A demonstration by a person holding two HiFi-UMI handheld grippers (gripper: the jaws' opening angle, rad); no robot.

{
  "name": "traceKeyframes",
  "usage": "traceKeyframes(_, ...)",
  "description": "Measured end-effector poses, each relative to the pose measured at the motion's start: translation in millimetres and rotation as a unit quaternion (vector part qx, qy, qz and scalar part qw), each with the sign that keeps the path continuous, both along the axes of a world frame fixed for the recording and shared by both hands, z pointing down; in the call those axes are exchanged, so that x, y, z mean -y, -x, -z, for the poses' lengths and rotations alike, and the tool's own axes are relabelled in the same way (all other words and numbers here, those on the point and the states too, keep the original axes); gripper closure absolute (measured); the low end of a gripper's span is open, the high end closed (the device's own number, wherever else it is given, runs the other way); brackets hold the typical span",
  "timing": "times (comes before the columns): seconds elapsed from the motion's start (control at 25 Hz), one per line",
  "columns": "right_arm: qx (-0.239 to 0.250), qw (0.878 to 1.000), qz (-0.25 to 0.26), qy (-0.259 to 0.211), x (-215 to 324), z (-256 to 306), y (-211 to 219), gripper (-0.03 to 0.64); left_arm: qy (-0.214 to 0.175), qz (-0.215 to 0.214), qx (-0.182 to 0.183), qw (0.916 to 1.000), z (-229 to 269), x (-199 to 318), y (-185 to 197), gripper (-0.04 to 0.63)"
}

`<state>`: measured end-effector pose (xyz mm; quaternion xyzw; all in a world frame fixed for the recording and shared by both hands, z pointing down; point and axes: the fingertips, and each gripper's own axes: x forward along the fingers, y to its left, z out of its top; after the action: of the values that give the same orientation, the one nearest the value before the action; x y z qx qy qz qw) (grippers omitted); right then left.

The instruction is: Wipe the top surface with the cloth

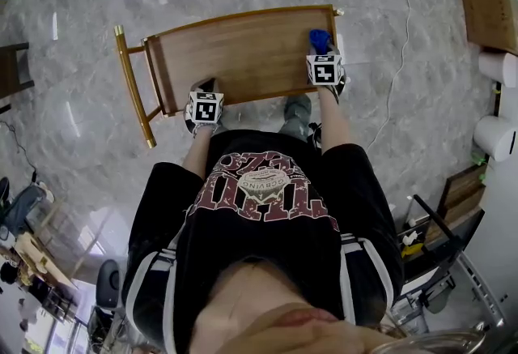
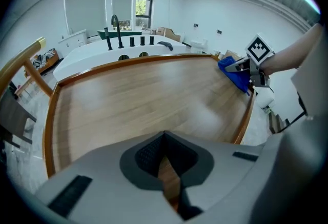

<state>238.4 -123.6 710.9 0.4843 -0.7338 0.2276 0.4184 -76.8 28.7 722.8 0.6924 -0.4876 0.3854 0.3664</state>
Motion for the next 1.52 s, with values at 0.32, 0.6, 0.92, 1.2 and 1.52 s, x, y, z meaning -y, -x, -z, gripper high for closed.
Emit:
traceKeyframes(0.32,0.018,1.000,0.016,0.008,-6.0,-5.5,34.4,0.558,-0.011,0.004,-0.010,0.9999,-1.7,1.2,7.0,0.549)
traceKeyframes(0.6,0.030,0.999,0.030,0.014,-10.1,-2.9,50.1,0.558,-0.005,0.028,-0.032,0.9991,-0.4,-1.6,5.6,0.549)
traceKeyframes(0.92,0.042,0.997,0.060,0.024,-15.1,-5.1,75.7,0.558,-0.007,0.024,-0.035,0.9991,-1.4,-2.3,5.6,0.549)
traceKeyframes(1.2,0.047,0.994,0.089,0.030,-17.6,-5.6,100.4,0.558,-0.007,0.025,-0.038,0.9989,-1.3,-1.6,9.1,0.549)
traceKeyframes(1.52,0.053,0.993,0.102,0.033,-18.6,-4.1,112.1,0.558,-0.009,0.011,-0.038,0.9992,0.6,-0.9,6.4,0.549)
